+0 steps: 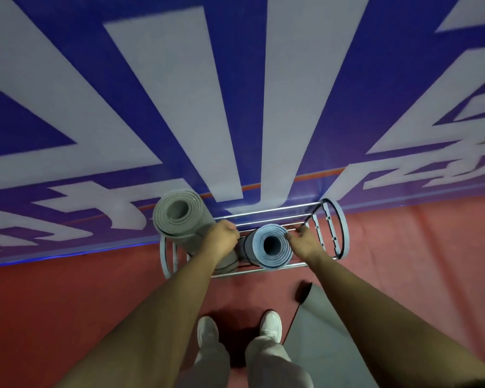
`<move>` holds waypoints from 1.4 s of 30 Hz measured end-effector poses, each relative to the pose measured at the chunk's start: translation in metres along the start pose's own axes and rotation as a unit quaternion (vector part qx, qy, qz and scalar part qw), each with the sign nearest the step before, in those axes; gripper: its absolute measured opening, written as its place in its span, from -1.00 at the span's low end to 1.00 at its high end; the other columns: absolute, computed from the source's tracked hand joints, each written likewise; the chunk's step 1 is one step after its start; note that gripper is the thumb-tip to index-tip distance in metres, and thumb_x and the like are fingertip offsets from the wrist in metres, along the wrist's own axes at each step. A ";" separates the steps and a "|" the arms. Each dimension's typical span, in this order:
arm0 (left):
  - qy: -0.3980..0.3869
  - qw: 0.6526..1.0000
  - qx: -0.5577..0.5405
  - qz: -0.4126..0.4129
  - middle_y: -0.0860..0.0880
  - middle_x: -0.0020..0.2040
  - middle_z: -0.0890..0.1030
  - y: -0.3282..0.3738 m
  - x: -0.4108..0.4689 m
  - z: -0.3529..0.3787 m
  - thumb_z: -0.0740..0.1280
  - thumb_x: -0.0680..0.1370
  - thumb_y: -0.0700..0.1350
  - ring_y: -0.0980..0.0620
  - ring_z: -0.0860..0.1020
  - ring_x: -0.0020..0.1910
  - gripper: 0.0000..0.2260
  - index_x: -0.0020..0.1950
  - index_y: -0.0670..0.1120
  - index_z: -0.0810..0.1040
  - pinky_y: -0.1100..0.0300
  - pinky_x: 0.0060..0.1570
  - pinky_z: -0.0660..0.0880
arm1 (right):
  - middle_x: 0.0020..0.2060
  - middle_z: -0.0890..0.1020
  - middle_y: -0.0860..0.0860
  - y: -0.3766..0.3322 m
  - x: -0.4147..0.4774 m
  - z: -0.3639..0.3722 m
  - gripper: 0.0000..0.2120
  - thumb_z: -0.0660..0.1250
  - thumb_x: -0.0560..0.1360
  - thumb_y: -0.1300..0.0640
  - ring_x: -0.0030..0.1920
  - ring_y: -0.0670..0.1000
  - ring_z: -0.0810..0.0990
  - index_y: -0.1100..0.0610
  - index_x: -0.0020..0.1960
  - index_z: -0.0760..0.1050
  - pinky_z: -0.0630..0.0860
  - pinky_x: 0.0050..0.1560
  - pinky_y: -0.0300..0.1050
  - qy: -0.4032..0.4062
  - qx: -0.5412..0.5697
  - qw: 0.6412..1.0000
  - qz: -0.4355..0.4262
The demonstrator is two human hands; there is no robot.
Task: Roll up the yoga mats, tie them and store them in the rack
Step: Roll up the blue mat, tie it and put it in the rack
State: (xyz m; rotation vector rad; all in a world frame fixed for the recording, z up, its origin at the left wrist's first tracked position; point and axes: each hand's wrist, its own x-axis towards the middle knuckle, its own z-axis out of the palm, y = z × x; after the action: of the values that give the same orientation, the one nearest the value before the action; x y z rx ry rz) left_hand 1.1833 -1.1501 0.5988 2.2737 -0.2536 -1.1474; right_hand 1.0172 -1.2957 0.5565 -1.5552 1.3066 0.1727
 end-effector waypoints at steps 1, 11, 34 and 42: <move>-0.002 1.000 -0.004 0.010 -0.20 -0.17 0.62 0.001 0.004 -0.004 0.28 0.41 -0.16 -0.14 0.59 -0.16 -0.91 -0.29 0.00 0.45 -0.18 0.06 0.54 | 0.13 0.62 0.15 -0.005 -0.006 -0.006 -0.62 0.32 0.52 0.01 0.17 0.20 0.58 0.23 0.24 0.50 0.48 0.23 0.10 0.008 0.001 1.000 -0.010; 0.006 0.993 -0.042 0.113 -0.13 -0.08 0.67 0.073 -0.097 -0.096 0.23 0.53 -0.20 -0.12 0.64 -0.02 -0.86 -0.16 -0.04 0.54 0.05 -0.02 0.57 | 0.04 0.60 0.14 -0.093 -0.113 -0.032 -0.69 0.29 0.57 0.03 0.05 0.14 0.54 0.25 0.16 0.51 0.35 0.02 -0.11 0.058 0.017 0.996 -0.072; -0.180 0.937 0.137 0.267 -0.03 -0.33 0.67 -0.146 -0.234 -0.180 0.23 0.32 -0.08 -0.08 0.61 -0.24 -0.83 -0.33 -0.06 0.60 -0.06 -0.05 0.60 | -0.32 0.52 0.12 -0.002 -0.410 0.181 -0.74 0.32 0.54 0.07 -0.26 0.09 0.50 0.29 -0.10 0.53 0.54 -0.19 0.04 0.237 0.161 0.958 0.015; -0.203 0.921 0.185 0.275 0.00 -0.34 0.65 -0.227 -0.314 -0.103 0.23 0.48 -0.16 0.02 0.55 -0.37 -0.81 -0.30 -0.06 0.56 0.19 -0.24 0.51 | -0.19 0.50 0.15 0.125 -0.500 0.208 -0.80 0.29 0.58 0.09 -0.06 0.28 0.61 0.23 -0.08 0.46 0.57 -0.21 -0.03 0.243 0.207 0.946 0.058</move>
State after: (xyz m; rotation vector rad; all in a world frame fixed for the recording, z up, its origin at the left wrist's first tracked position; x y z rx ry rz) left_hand 1.0523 -0.7949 0.7296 2.0178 -1.2794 -1.3155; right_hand 0.8220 -0.8025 0.7232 -1.1926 1.6898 -0.4179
